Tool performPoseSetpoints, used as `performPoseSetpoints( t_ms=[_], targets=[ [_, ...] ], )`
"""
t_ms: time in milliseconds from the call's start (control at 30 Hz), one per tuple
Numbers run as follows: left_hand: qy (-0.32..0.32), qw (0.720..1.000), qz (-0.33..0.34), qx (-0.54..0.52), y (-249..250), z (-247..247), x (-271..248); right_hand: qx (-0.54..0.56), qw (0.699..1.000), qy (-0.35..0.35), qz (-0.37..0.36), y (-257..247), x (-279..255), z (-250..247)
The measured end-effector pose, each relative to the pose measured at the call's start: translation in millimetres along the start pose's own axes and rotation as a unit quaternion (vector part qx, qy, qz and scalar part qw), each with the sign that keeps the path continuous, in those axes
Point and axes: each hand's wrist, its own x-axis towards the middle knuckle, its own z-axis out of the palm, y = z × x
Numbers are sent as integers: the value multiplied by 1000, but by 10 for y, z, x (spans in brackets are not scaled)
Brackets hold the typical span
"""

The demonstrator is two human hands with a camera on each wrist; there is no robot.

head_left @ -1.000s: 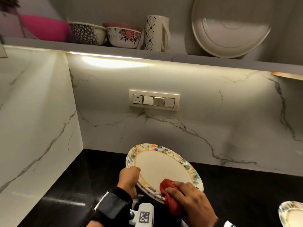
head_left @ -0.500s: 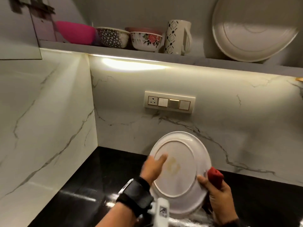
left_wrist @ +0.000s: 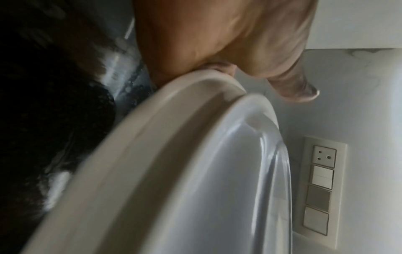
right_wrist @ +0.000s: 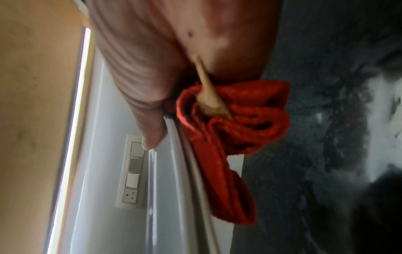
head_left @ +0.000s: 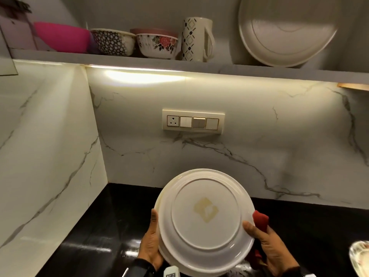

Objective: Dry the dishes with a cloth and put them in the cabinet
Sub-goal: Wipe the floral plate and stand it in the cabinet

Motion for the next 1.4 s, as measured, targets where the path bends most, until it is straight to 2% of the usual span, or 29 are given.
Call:
performPoseSetpoints(
  t_ms=[100,167,333,433,500,633,767,833,933,1067,1133,1167,1200,1233,1267,1300,1333,1367,1400],
  targets=[
    [76,996,21,39,-49,-38,20,-52,999,-4,11,1,27,-85],
    [126,986,75,74,-39,-17,-11,-96,995,15,7,11,36,-96],
    [135,975,156,88,66,148,-139,-206,977,62,2,-18,33,-157],
    [140,963,202,111,116,260,-241,-271,946,158,-80,-89,367,-449],
    [138,955,224,135,140,321,-281,-336,916,176,-133,-221,673,-600],
    [127,933,261,213,85,417,-262,-472,860,91,-172,-663,759,47],
    [82,909,291,286,-17,652,-366,-613,764,37,-198,-585,927,593],
    [62,902,302,303,-67,735,-405,-626,748,11,-220,-502,897,786],
    [81,889,309,328,-111,735,-368,-608,737,-63,-290,-275,696,997],
    [144,886,297,325,-61,698,-280,-567,728,-166,-348,107,368,849],
    [179,890,284,310,-23,661,-230,-552,711,-215,-378,214,137,634],
    [184,893,275,305,-1,647,-221,-554,694,-236,-395,249,61,487],
    [187,894,271,303,19,636,-214,-570,664,-252,-413,277,-3,312],
    [189,895,268,302,42,634,-213,-594,621,-261,-439,257,-28,192],
    [188,895,269,304,57,635,-216,-622,596,-270,-429,195,-37,39],
    [187,893,270,308,72,636,-216,-623,605,-286,-405,101,-18,-81],
    [185,891,271,312,86,646,-231,-620,627,-299,-365,11,8,-211],
    [183,891,273,314,105,660,-253,-636,637,-280,-335,-13,85,-359],
    [179,892,278,307,132,682,-262,-643,664,-238,-298,-37,147,-507]
  ],
)
